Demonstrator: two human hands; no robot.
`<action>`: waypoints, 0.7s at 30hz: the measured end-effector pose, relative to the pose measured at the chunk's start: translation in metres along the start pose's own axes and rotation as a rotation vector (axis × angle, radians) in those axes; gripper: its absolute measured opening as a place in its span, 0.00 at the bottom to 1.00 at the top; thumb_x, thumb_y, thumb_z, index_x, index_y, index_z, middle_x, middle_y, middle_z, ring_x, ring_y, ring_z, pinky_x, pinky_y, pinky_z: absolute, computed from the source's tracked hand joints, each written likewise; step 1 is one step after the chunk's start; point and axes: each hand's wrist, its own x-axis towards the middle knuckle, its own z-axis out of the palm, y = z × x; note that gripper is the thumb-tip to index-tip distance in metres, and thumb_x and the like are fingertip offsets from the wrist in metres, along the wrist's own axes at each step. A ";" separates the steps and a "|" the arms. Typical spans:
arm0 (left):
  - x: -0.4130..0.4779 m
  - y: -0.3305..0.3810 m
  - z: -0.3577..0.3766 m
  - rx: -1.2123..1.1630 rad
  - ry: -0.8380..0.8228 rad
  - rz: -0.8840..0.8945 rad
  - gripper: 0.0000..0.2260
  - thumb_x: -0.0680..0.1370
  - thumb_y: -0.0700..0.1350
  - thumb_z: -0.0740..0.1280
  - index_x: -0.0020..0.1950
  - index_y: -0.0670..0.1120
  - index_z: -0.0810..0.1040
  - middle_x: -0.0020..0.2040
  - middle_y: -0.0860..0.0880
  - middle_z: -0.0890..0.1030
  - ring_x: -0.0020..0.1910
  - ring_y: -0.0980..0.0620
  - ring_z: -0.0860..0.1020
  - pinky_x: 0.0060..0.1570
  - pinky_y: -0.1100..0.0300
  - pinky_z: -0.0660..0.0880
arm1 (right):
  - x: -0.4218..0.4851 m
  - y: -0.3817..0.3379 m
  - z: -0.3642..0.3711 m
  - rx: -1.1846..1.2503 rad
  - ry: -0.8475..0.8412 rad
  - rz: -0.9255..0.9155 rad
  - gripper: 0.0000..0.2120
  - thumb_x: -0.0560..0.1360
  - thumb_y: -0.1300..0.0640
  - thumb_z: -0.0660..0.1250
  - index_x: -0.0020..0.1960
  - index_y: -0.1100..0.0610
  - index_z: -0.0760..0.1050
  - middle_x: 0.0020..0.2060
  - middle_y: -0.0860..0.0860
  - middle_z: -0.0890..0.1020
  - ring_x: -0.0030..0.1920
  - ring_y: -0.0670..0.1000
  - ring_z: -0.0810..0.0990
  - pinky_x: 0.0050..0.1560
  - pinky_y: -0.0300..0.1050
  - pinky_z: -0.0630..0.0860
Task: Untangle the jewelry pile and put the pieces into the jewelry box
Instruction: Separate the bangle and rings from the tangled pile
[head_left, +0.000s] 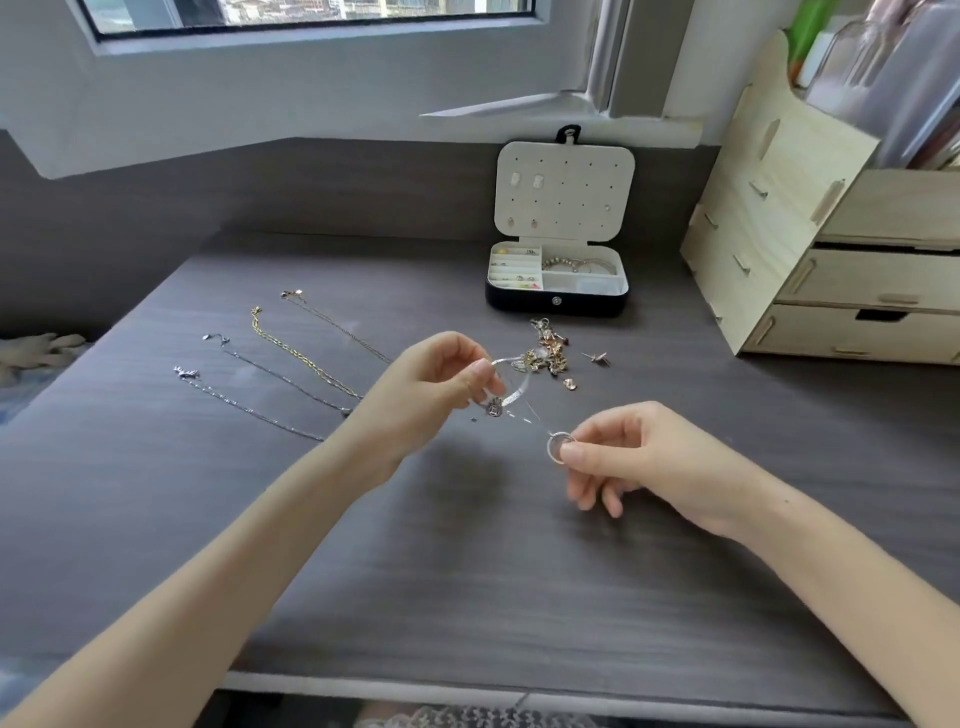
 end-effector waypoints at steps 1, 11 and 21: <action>0.000 -0.003 0.003 0.006 -0.003 -0.015 0.07 0.80 0.38 0.61 0.44 0.44 0.74 0.37 0.53 0.81 0.38 0.56 0.76 0.42 0.64 0.71 | -0.003 0.001 -0.004 -0.032 -0.008 0.022 0.12 0.67 0.52 0.70 0.40 0.62 0.79 0.31 0.58 0.81 0.30 0.50 0.77 0.26 0.38 0.70; 0.013 -0.005 0.008 -0.031 0.061 -0.099 0.08 0.81 0.39 0.60 0.43 0.44 0.75 0.33 0.51 0.76 0.32 0.59 0.73 0.39 0.67 0.71 | 0.000 -0.006 -0.033 -0.655 0.007 0.140 0.14 0.78 0.52 0.61 0.35 0.57 0.74 0.26 0.47 0.77 0.28 0.46 0.70 0.34 0.43 0.70; 0.020 -0.007 0.012 -0.141 0.065 -0.186 0.09 0.81 0.39 0.60 0.42 0.43 0.75 0.34 0.49 0.73 0.31 0.58 0.72 0.35 0.66 0.72 | 0.009 -0.008 -0.036 -1.220 0.055 0.093 0.21 0.78 0.41 0.57 0.33 0.53 0.70 0.29 0.48 0.73 0.33 0.47 0.70 0.34 0.42 0.66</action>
